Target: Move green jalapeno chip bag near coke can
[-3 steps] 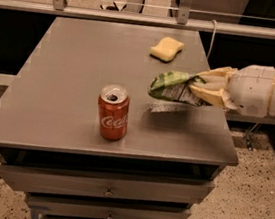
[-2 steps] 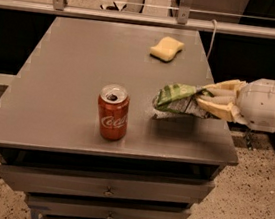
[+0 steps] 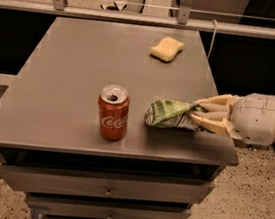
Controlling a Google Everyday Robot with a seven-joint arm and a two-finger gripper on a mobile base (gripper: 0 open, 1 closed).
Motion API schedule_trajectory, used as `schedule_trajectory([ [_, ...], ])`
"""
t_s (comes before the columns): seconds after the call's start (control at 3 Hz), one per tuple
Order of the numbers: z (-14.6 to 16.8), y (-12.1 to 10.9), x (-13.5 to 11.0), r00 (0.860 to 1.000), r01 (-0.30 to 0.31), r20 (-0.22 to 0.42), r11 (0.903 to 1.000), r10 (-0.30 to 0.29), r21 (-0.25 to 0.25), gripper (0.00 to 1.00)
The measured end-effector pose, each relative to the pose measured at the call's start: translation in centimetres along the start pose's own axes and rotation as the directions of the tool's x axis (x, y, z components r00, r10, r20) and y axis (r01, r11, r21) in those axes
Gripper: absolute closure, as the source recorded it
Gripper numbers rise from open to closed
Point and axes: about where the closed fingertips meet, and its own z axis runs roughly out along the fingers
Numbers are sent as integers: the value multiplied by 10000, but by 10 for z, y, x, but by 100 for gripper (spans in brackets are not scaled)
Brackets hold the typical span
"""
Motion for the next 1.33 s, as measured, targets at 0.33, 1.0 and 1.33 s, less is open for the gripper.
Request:
schedule_trajectory([
  [0.33, 17, 9, -4, 9992, 197, 361, 9978, -174, -632, 100],
  [1.0, 45, 15, -18, 9949, 668, 855, 9849, -536, -1599, 59],
  [1.33, 51, 14, -24, 9919, 849, 1088, 9792, -656, -1844, 35],
])
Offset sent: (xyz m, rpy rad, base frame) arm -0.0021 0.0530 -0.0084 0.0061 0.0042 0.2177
